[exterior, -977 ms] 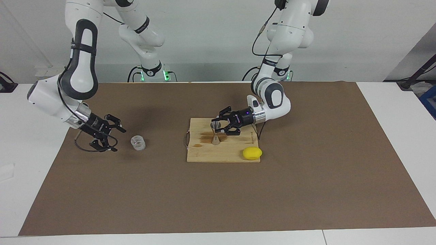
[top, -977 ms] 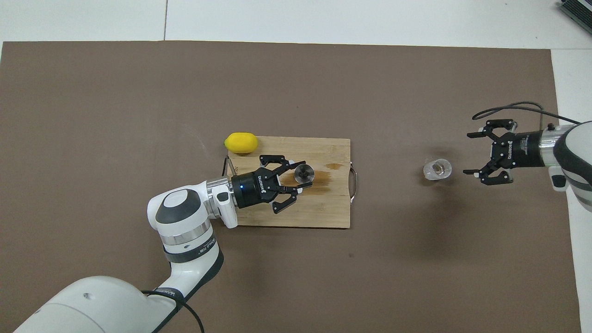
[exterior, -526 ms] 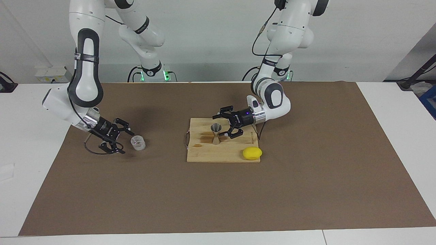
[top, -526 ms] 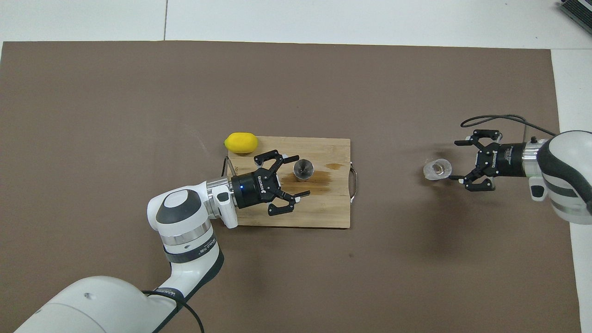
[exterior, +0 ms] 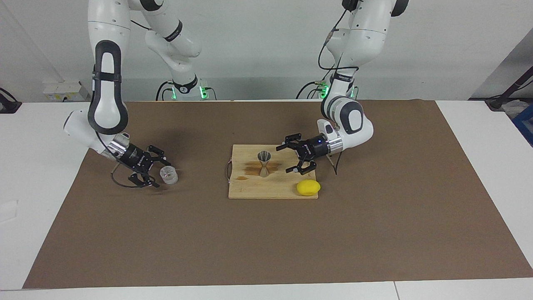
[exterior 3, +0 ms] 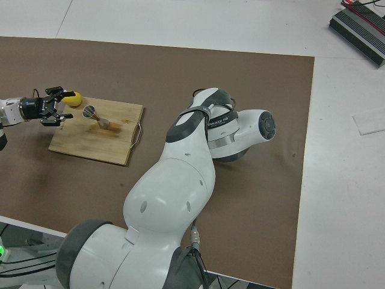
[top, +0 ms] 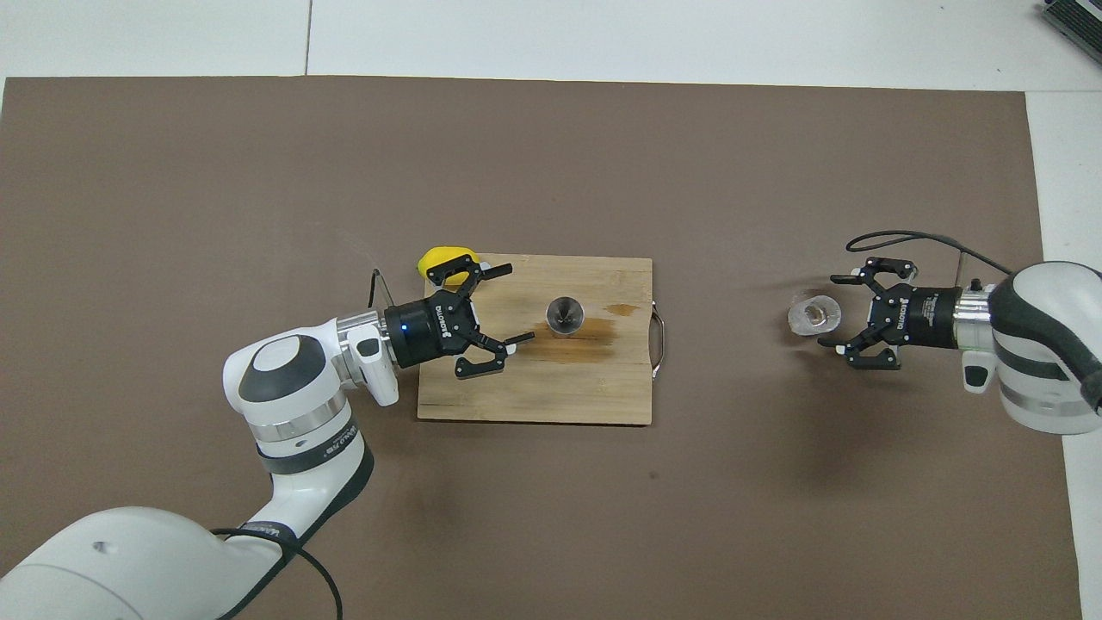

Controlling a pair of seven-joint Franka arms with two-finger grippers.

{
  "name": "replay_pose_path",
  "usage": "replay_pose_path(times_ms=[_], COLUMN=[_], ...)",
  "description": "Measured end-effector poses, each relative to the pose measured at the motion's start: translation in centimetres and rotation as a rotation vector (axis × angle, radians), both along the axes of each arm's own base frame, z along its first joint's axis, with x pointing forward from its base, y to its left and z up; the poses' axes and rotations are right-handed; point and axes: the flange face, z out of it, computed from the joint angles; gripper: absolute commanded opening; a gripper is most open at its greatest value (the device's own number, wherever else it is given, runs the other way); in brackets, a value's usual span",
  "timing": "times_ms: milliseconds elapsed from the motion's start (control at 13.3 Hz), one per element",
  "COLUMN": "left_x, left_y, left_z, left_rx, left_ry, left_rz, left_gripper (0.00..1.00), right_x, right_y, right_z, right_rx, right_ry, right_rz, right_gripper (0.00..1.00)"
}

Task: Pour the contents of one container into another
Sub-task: 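Withdraw the left gripper while the right gripper grasps the clear glass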

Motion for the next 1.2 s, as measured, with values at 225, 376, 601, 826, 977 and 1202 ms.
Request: replay_pose_path(times_ms=[225,376,601,826,977,1202], left_x=[1.2,1.5,2.7,4.1,4.8,5.7], left_y=[5.9,10.0,16.1,22.8,26.7,29.8], left_z=[0.3,0.1,1.2,3.3,4.8,6.7], left_rx=[0.072,0.131,0.255,0.407,0.508,0.641], left_ry=[-0.046,-0.06,-0.112,-0.16,-0.184,-0.211], left_rz=[-0.076,-0.125,-0.229,-0.325,-0.371,-0.446], left_gripper=[1.0,1.0,1.0,1.0,1.0,1.0], right_x=[0.0,0.1,0.1,0.1,0.4,1.3], right_y=[0.5,0.8,0.9,0.9,1.1,3.4], right_z=[-1.3,-1.5,-1.5,-1.5,-1.1,1.5], right_rx=[0.026,0.024,0.025,0.034,0.037,0.036], right_ry=[0.006,0.008,0.007,0.006,0.009,-0.006], right_rz=[-0.012,-0.009,-0.009,-0.019,-0.029,-0.016], right_gripper=[0.95,0.69,0.46,0.13,0.04,0.04])
